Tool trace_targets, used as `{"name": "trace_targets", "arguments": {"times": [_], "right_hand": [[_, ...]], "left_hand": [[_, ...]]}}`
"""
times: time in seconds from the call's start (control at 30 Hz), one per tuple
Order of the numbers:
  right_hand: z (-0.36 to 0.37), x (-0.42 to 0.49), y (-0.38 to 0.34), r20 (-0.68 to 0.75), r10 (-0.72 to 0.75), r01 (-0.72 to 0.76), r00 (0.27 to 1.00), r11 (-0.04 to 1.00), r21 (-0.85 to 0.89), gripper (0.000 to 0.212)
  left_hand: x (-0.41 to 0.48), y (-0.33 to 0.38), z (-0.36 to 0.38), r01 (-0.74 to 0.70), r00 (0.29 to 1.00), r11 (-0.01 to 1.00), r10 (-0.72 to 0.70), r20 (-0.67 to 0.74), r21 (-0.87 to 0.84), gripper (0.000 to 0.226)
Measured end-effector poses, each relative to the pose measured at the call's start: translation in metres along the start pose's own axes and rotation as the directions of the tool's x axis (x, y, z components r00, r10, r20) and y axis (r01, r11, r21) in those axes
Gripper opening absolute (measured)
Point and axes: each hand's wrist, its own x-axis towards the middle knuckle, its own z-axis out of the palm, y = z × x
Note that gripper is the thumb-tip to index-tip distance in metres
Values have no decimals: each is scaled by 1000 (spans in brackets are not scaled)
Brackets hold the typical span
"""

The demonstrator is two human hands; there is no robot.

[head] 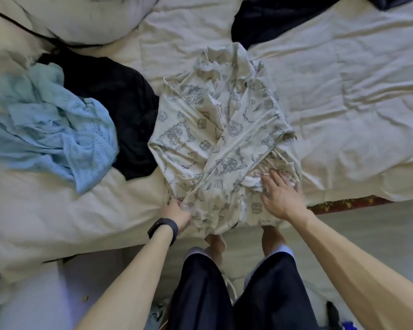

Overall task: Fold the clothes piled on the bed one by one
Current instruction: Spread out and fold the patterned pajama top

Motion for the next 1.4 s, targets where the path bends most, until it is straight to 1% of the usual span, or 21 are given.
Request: {"name": "trace_targets", "arguments": {"times": [0.07,0.13,0.17,0.2,0.27,0.33,0.37,0.4,0.5,0.6,0.67,0.73,0.8,0.87,0.93,1.03,1.1,1.13,1.2,1.3,1.4], "right_hand": [[-9,-1,-4,-17,20,-19,1000,999,40,54],[-16,0,-10,-103,64,-50,993,990,133,46],[-21,2,-12,-162,121,-76,979,963,260,43],[-29,4,-14,-202,205,-98,958,892,440,42],[-47,16,-14,-176,380,-111,908,623,774,32],[-66,33,-10,-79,455,-92,887,342,935,24],[-75,43,-7,-42,478,-87,877,245,966,25],[-84,53,-4,-13,504,-97,864,191,977,29],[-100,83,5,89,554,-194,827,133,972,41],[-108,104,13,209,539,-300,816,86,950,54],[-108,114,17,279,521,-291,807,-60,955,47],[-106,122,21,351,496,-261,794,-243,934,30],[-101,125,25,408,451,-229,794,-399,888,22],[-91,123,31,431,441,-211,787,-463,861,22],[-81,117,37,427,475,-181,769,-480,859,14],[-70,111,41,338,516,-171,787,-344,923,1],[-73,109,41,300,505,-167,809,-292,942,12],[-77,107,40,291,496,-163,818,-285,945,19],[-84,99,35,263,496,-164,828,-234,958,32],[-81,74,17,168,487,-158,857,-63,986,34],[-62,47,-14,176,366,-245,914,151,958,27]], "left_hand": [[-5,15,-2,3,992,981,21,-126,192,50],[-14,37,-2,-53,954,935,151,-259,351,53],[-17,52,-3,-115,921,913,246,-303,390,48],[-19,68,-4,-187,888,895,330,-321,405,43],[-17,108,-6,-300,849,864,435,-300,404,39],[-10,155,-7,-390,830,837,500,-248,384,44],[-5,179,-8,-430,822,826,525,-221,364,46],[2,203,-7,-460,818,822,539,-200,337,47],[24,270,-5,-487,820,826,544,-177,283,48],[43,326,0,-487,818,827,545,-183,281,49],[55,354,3,-458,809,832,536,-243,313,54],[65,375,5,-396,797,848,508,-327,352,54],[75,390,5,-340,794,856,483,-368,390,40],[83,399,2,-311,804,857,467,-368,410,26],[89,406,-3,-317,798,862,468,-380,396,24],[97,407,-6,-349,798,836,502,-334,423,19],[98,401,-2,-381,809,827,515,-284,413,18],[96,396,1,-404,796,823,531,-290,398,22],[86,379,11,-437,736,810,572,-361,390,32],[61,327,24,-506,645,786,618,-450,355,38],[35,254,28,-548,642,805,578,-504,225,32]]}}
